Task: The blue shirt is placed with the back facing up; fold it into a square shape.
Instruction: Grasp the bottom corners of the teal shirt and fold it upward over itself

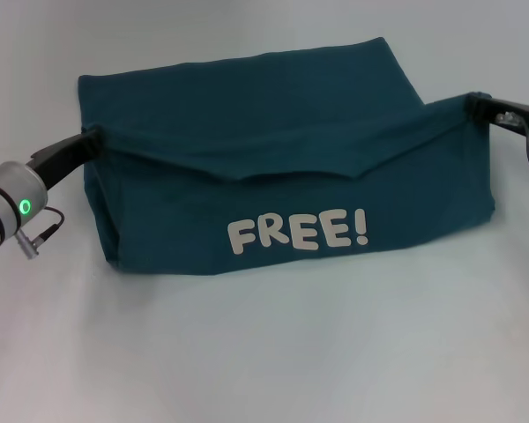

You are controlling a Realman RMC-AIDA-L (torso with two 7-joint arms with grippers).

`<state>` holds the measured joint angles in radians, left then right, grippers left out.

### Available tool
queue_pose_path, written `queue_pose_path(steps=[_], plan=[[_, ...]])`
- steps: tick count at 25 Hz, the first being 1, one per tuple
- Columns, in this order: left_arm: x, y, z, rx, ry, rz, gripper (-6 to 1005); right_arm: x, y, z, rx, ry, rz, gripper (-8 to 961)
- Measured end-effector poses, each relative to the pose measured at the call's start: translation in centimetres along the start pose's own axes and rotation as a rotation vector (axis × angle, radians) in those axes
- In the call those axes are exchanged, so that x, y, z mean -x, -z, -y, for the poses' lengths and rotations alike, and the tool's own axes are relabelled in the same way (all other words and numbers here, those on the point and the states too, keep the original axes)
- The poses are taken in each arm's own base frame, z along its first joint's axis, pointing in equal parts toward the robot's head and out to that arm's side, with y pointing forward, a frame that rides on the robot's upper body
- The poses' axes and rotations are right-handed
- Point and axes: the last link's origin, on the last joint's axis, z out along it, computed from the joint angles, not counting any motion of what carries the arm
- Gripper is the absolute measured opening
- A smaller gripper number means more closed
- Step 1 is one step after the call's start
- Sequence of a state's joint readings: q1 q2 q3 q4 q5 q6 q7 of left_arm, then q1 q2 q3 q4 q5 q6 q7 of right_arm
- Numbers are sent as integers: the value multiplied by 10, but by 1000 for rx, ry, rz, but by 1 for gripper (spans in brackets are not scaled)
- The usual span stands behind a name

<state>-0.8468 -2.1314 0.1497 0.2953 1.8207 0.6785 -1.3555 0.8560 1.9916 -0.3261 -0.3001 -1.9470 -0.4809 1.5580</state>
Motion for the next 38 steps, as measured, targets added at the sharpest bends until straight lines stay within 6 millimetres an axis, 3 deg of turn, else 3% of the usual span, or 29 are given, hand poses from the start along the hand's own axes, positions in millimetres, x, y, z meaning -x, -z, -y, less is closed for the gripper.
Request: queue_pose_path(steps=[6, 23, 27, 30, 34, 38], plan=[[0, 2, 3, -11, 21, -18, 22, 7, -4, -6, 1, 26, 5, 41], [12, 2, -3, 7, 9, 16, 41, -8, -4, -7, -17, 68, -22, 41], [14, 2, -3, 5, -4, 16, 116, -12, -2, -6, -12, 96, -29, 41], [13, 2, 0, -16, 2, 14, 171, -14, -1, -5, -13, 106, -32, 225], [12, 3, 3, -31, 13, 6, 246, -15, 1, -2, -5, 104, -27, 395], [10, 6, 9, -45, 25, -5, 407, -10, 4, -1, 28, 101, -12, 562]])
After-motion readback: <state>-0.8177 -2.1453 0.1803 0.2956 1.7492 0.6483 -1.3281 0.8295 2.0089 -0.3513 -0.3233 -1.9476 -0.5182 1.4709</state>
